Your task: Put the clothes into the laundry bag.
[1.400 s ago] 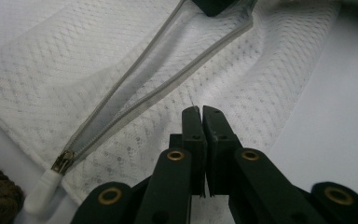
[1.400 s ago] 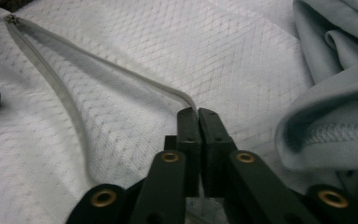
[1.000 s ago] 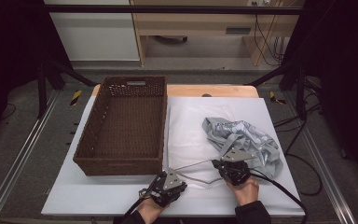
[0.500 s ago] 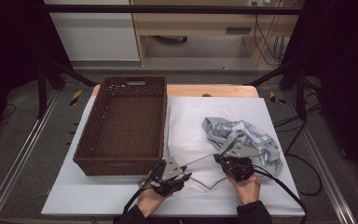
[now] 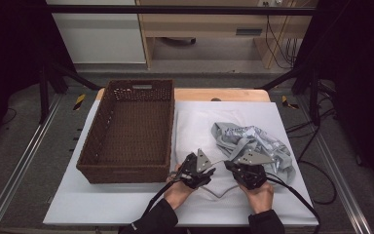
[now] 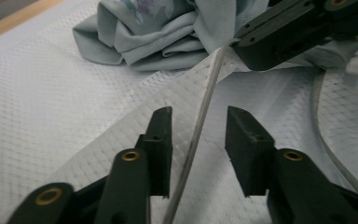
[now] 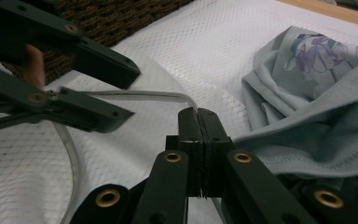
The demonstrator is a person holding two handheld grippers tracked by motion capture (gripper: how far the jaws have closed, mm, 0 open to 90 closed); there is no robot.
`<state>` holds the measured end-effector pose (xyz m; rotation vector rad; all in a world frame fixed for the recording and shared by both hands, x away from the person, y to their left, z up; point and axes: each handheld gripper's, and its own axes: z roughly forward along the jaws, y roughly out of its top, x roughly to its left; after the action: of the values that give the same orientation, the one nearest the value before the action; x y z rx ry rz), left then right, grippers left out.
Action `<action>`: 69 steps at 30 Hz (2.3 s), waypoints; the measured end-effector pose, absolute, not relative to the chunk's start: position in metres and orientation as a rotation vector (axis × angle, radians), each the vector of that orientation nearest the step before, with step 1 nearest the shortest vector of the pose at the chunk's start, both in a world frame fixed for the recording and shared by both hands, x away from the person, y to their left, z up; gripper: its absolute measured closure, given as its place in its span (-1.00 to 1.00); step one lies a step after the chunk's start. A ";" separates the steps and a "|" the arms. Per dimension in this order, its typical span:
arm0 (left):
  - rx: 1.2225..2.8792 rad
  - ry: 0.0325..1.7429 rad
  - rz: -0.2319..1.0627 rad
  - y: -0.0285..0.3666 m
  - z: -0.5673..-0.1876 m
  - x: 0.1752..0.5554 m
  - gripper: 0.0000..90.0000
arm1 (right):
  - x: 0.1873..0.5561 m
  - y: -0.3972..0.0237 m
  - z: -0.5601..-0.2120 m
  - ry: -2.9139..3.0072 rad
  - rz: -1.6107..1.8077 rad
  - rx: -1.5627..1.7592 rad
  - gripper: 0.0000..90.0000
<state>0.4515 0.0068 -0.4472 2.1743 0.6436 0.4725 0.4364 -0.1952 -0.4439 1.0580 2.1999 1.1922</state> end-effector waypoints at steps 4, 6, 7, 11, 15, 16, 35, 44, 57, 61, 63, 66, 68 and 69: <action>2.171 0.652 0.442 0.009 -0.448 0.455 0.80 | 0.436 -0.195 -0.445 2.209 1.183 1.061 0.99; 2.172 0.655 0.424 0.011 -0.447 0.456 0.92 | 0.436 -0.194 -0.445 2.213 1.188 1.059 0.99; 2.175 0.657 0.417 0.012 -0.446 0.456 0.93 | 0.436 -0.194 -0.446 2.220 1.187 1.059 0.99; 2.186 0.635 0.410 0.013 -0.446 0.454 0.95 | 0.434 -0.193 -0.447 2.230 1.180 1.050 0.99; 2.171 0.639 0.375 0.016 -0.446 0.451 0.95 | 0.429 -0.193 -0.446 2.238 1.164 1.032 0.93; 2.167 0.640 0.364 0.017 -0.445 0.450 0.95 | 0.425 -0.194 -0.446 2.237 1.147 1.014 0.85; 2.101 0.686 0.314 0.032 -0.447 0.440 0.95 | 0.379 -0.231 -0.483 2.275 1.112 1.214 0.64; 2.102 0.670 0.327 0.033 -0.451 0.439 0.95 | 0.378 -0.226 -0.474 2.249 1.139 1.172 0.57; 2.106 0.664 0.334 0.034 -0.451 0.440 0.95 | 0.444 -0.226 -0.423 1.877 1.128 1.299 -0.50; 2.108 0.662 0.333 0.034 -0.451 0.441 0.95 | 0.465 -0.220 -0.435 1.893 1.091 1.331 -0.44; 2.112 0.657 0.340 0.033 -0.451 0.440 0.95 | 0.472 -0.217 -0.443 1.925 1.046 1.359 -0.31; 2.116 0.653 0.343 0.033 -0.452 0.440 0.94 | 0.477 -0.216 -0.453 1.965 0.982 1.369 0.01; 2.118 0.654 0.342 0.033 -0.453 0.440 0.94 | 0.477 -0.217 -0.456 1.977 0.956 1.380 0.29; 2.120 0.654 0.341 0.033 -0.453 0.441 0.95 | 0.477 -0.218 -0.457 1.977 0.947 1.388 0.42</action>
<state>0.4406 0.0330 -0.4530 2.1201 0.6543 0.3409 0.4774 -0.2184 -0.4570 1.3877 1.9775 0.9468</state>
